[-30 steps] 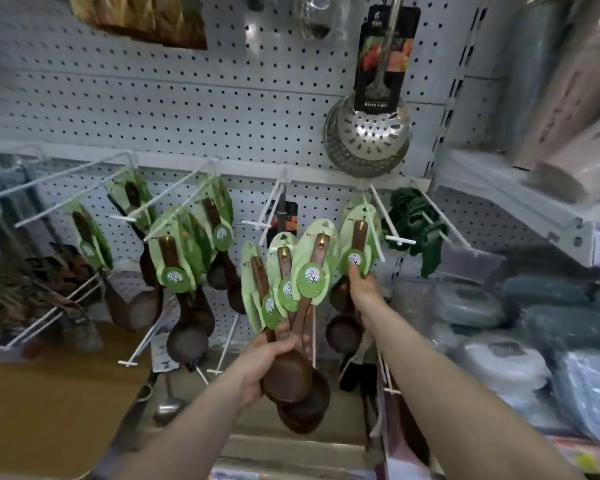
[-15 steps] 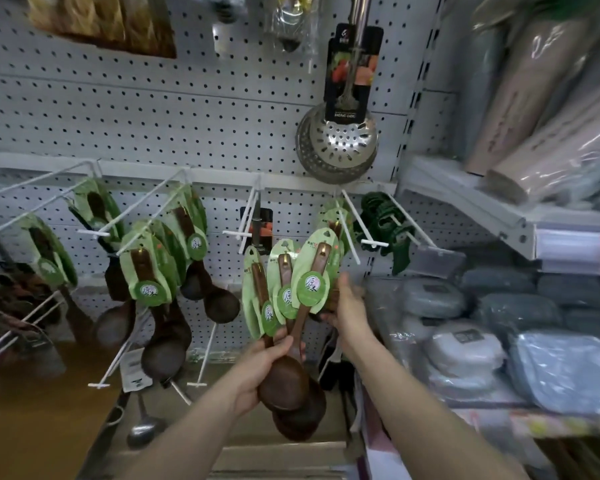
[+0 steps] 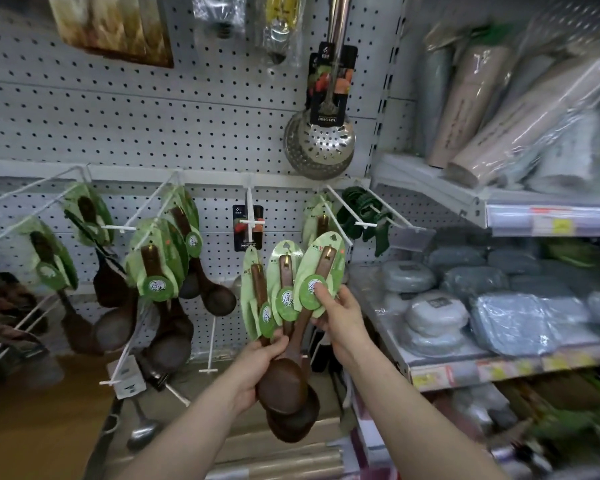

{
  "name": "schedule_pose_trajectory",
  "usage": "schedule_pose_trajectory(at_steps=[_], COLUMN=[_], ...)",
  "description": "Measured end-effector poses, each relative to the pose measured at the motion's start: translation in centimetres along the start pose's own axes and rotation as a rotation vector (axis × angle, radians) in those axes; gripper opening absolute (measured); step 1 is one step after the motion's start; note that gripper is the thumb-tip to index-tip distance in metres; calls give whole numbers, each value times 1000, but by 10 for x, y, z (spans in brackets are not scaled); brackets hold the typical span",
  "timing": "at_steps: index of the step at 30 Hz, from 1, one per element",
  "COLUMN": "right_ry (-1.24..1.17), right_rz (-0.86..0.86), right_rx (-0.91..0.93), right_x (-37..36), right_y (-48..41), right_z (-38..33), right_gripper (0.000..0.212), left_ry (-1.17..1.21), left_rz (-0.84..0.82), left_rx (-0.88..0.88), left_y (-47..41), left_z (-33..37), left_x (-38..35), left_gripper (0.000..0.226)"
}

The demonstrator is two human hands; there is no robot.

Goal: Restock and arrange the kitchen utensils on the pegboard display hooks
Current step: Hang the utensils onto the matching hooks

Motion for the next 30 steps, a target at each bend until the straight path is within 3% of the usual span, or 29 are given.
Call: schedule_pose_trajectory(at_steps=[4, 13, 24, 30], right_ry=[-32, -84, -84, -101], right_rz=[-13, 53, -6, 35], right_rx=[22, 103, 186, 155], right_x=[7, 32, 41, 50], right_y=[19, 23, 25, 25], right_z=[0, -7, -7, -6], right_gripper=[25, 3, 26, 16], left_ry=[4, -59, -11, 24], left_rz=[25, 76, 98, 47], left_rx=[-38, -85, -157, -132], left_y=[-4, -9, -27, -25], left_z=[-10, -23, -6, -9], left_x=[10, 21, 21, 16], left_gripper=[20, 11, 9, 14])
Point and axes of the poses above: each hand's wrist, its own y-axis away from the middle knuckle, its own x-axis out of the back of the hand, z = x × y, the point moved 4 cm from there along -y, towards the middle knuckle, and after that the axes turned 7 degrees about z, right-handed, at the moved point
